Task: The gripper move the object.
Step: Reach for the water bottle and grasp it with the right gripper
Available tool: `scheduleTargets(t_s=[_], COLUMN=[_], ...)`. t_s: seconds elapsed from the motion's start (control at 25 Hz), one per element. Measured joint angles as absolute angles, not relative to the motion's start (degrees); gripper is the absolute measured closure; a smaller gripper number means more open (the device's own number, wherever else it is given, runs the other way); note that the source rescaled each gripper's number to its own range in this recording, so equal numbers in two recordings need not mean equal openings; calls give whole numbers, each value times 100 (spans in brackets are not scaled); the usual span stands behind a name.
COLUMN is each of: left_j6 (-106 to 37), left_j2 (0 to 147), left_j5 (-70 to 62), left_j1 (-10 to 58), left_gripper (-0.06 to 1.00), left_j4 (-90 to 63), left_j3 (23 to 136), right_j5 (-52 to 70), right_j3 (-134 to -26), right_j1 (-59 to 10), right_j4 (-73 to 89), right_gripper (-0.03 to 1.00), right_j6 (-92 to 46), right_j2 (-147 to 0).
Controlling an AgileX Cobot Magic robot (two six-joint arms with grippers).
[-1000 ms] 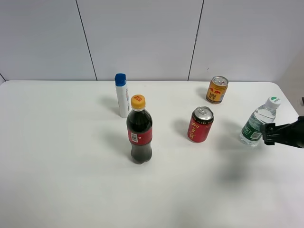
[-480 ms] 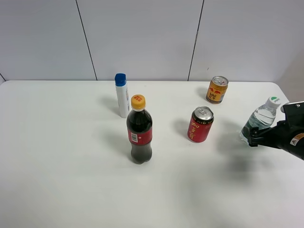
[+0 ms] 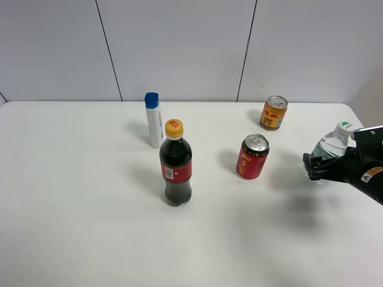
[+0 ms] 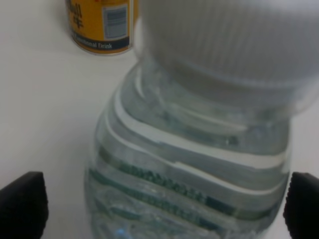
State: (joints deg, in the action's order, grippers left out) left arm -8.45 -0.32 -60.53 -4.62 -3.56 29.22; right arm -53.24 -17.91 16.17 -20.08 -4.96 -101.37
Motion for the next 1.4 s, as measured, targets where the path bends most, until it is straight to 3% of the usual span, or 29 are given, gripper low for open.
scheduleTargets(t_s=[0.88,1.16,1.24,1.32,1.4], left_j6=[-845,-845,-845,-845,-845], left_j2=[-32,-32,-32,-32,-32], left_j5=[-6053,-6053,-6053,-6053,-6053], left_j1=[-462,-462,-462,-462,-462], left_gripper=[-6,-6,-6,-6,-6], left_j4=[-356,-356,-356,-356,-356], left_j3=[2922,2922,2922,2922,2922], right_j5=[-6899,-6933,-6928,-6928,-6928], right_j3=[-1796,-1904,-1911,-1911,-1911], right_j1=[1617,1617,1617,1617,1617], right_j4=[-1792,-1792,-1792,-1792,-1792], right_gripper=[12,20,31,51,79], right_j6=[-926,-926,-926,-926,-920], right_j2=[-11061,-11228,-11281,-11292,-11301])
